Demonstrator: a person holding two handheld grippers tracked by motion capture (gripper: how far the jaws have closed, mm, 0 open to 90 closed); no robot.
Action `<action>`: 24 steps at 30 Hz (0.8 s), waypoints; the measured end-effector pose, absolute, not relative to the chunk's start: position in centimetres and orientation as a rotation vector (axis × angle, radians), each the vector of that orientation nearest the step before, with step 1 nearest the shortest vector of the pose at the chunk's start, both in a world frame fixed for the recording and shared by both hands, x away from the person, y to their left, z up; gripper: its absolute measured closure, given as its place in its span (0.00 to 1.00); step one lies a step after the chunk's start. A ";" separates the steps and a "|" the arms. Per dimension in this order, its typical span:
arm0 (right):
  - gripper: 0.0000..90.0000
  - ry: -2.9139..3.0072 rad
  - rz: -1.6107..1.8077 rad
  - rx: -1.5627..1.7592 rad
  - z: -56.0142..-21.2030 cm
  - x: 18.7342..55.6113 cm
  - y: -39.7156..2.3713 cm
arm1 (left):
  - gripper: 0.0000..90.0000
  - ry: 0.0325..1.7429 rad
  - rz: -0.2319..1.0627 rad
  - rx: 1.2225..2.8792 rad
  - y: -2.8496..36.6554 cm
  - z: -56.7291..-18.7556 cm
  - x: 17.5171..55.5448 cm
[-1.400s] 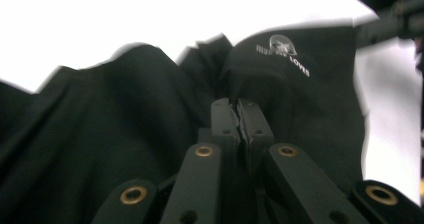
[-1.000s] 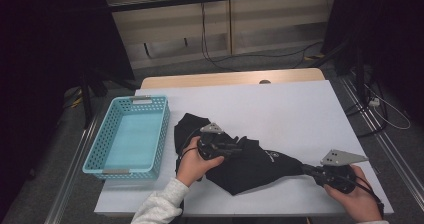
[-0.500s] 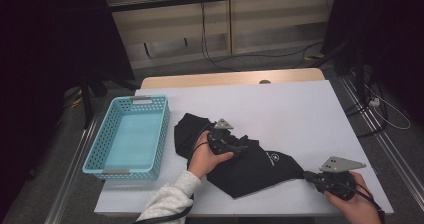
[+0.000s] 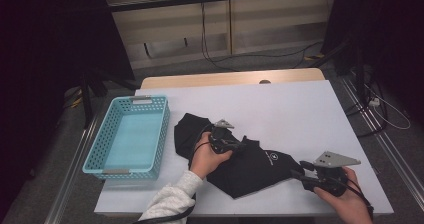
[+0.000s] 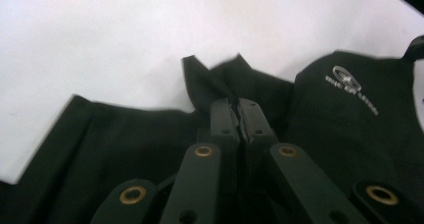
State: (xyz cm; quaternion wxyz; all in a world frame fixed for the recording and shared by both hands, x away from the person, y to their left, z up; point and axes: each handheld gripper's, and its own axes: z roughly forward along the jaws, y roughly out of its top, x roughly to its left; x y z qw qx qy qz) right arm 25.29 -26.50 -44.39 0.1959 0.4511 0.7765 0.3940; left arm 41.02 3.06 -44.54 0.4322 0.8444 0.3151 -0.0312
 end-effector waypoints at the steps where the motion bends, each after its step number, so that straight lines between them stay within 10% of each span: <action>1: 0.52 2.169 1.099 1.285 -44.5 25.6 -26.1 | 0.97 0.788 -0.066 2.086 3.4 -44.3 41.2; 8: 0.56 2.154 1.059 1.431 -45.4 27.7 -24.6 | 0.97 0.821 -0.016 2.005 6.3 -42.7 41.5; 15: 0.93 2.220 1.078 1.353 -45.7 28.6 -23.9 | 0.97 0.867 0.014 1.947 8.7 -42.3 41.6; 24: 0.96 2.119 1.077 1.284 -43.8 28.8 -25.0 | 0.97 0.905 0.105 1.835 11.8 -40.8 41.9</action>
